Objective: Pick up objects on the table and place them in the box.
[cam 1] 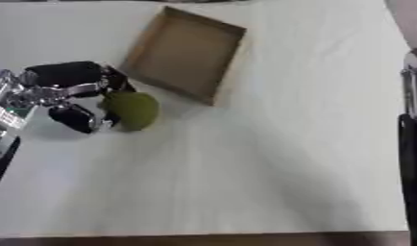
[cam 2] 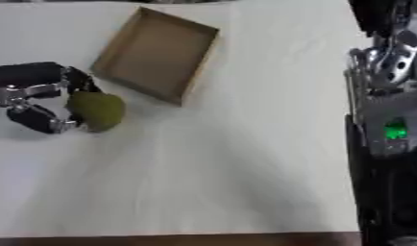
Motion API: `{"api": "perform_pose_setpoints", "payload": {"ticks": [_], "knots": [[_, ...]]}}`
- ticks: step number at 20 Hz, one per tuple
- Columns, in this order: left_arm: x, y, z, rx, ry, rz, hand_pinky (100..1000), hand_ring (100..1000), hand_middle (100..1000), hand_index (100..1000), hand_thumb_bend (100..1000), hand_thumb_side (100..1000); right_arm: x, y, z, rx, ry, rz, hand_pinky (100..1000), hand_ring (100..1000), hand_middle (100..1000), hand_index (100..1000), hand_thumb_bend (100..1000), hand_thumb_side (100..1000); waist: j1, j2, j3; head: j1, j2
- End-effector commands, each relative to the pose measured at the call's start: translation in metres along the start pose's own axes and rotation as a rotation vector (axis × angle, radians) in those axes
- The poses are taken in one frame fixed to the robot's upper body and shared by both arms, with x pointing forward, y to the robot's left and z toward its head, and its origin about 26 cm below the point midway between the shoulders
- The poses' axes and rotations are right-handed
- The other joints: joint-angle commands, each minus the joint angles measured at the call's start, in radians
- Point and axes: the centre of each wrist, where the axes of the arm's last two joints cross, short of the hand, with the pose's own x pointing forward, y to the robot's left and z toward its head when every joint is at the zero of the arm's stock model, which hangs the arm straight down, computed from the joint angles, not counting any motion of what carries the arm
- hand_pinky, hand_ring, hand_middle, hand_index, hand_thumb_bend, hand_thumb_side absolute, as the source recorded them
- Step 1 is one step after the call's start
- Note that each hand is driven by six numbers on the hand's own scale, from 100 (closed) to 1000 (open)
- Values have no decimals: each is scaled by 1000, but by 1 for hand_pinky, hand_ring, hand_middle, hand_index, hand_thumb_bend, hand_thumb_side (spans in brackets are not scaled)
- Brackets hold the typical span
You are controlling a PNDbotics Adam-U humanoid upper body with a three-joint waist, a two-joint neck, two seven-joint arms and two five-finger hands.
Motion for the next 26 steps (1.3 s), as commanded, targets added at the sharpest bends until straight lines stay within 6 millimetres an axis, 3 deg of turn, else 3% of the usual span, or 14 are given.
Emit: {"api": "perform_pose_setpoints", "payload": {"ticks": [1, 9, 14, 20, 26], "knots": [[2, 13, 6, -18, -64, -90, 483, 554, 514, 740, 109, 100, 6, -4, -6, -15, -33, -1, 858, 551, 703, 743, 100, 568, 0, -21, 1, 1, -7], [20, 43, 13, 169, -94, -285, 396, 494, 498, 675, 263, 100, 6, -5, -6, -18, -34, -1, 858, 551, 702, 743, 100, 570, 2, -24, 2, -3, -5], [26, 61, 20, 299, -84, -412, 390, 455, 482, 649, 310, 100, 7, -5, -7, -18, -40, 2, 857, 552, 701, 743, 100, 569, 3, -27, 2, -3, -2], [15, 67, 23, 383, -35, -474, 384, 444, 476, 638, 351, 100, 8, -5, -10, -20, -51, 5, 855, 554, 700, 743, 100, 569, 5, -26, -2, 3, -2], [-8, 68, 32, 479, 111, -465, 392, 447, 478, 642, 339, 100, 9, -4, -12, -32, -63, 3, 856, 556, 701, 743, 100, 569, 3, -24, -12, 13, -8]]}}
